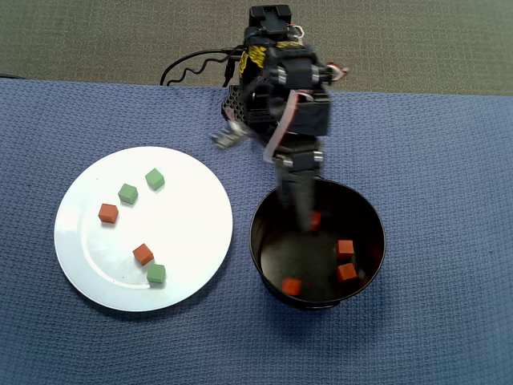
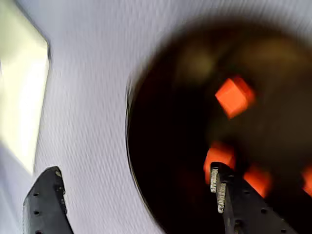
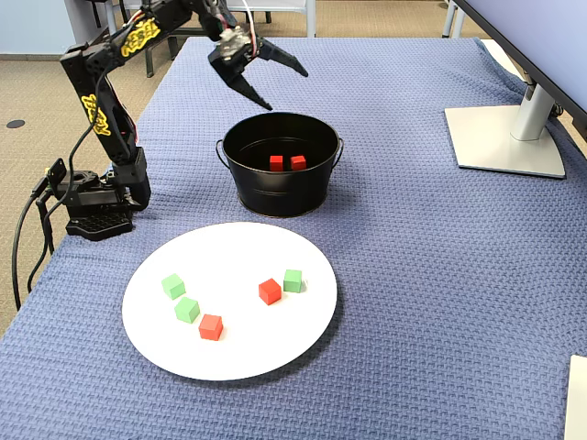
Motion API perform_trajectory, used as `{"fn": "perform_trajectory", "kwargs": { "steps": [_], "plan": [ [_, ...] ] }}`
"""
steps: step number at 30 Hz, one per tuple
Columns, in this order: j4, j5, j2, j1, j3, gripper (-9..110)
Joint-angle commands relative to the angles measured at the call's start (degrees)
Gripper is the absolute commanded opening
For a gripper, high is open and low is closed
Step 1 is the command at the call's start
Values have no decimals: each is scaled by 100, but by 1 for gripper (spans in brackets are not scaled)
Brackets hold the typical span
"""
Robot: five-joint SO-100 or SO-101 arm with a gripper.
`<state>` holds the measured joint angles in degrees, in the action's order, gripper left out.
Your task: Pick up the red cubes from the white plate and place them in the black recipient
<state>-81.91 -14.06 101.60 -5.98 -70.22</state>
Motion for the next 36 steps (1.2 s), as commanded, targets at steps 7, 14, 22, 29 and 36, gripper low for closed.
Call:
{"fn": "perform_trajectory", "kwargs": {
  "steps": [7, 14, 22, 29, 36],
  "plan": [
    [-334, -650, 26, 2795, -70, 24],
    [334, -1195, -765, 3990, -290, 25],
    [633, -536, -2276, 4913, 308, 23],
    [448, -940, -3401, 5186, 1134, 23],
    [422, -2373, -3937, 5449, 1529, 24]
  ]
}}
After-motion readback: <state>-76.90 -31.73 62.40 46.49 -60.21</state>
